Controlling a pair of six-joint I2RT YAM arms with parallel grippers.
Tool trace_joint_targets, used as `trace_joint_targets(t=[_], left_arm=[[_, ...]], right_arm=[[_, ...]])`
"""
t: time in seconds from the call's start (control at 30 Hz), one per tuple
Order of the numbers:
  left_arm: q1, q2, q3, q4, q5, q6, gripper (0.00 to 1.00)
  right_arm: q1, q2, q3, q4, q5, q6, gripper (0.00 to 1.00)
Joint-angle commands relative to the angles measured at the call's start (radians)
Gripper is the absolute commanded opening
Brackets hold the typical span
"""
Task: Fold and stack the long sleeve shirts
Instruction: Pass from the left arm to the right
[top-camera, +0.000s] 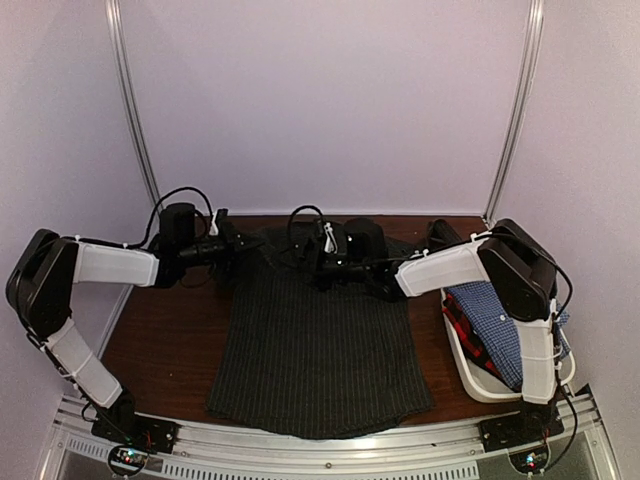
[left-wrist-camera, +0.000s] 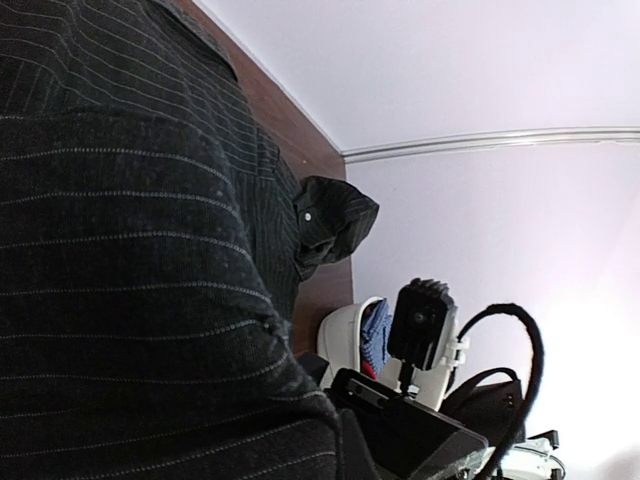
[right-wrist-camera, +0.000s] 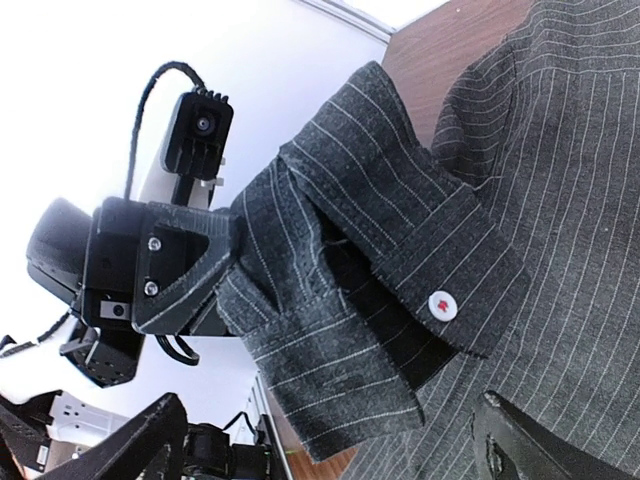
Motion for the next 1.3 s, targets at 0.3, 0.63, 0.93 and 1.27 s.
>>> trace_joint_targets(t=[0.3, 0.63, 0.93, 1.27], left_arm=[[-0.037, 0.063, 0.011, 0.270, 0.052, -0.139, 0.00], [-0.047, 0.087, 0.016, 0.305, 0.054, -0.163, 0.00], [-0.051, 0.092, 0.012, 0.312, 0.061, -0.166, 0.00], [-0.056, 0.097, 0.007, 0.328, 0.075, -0.186, 0.00]], right_arm=[[-0.027, 0.036, -0.135, 0.448, -0.017, 0.392, 1.00], [-0.025, 0.075, -0.152, 0.553, -0.013, 0.521, 1.00], [-0.013, 0.102, -0.144, 0.573, -0.028, 0.579, 1.00], [-0.014, 0.141, -0.090, 0.605, -0.005, 0.638, 1.00]])
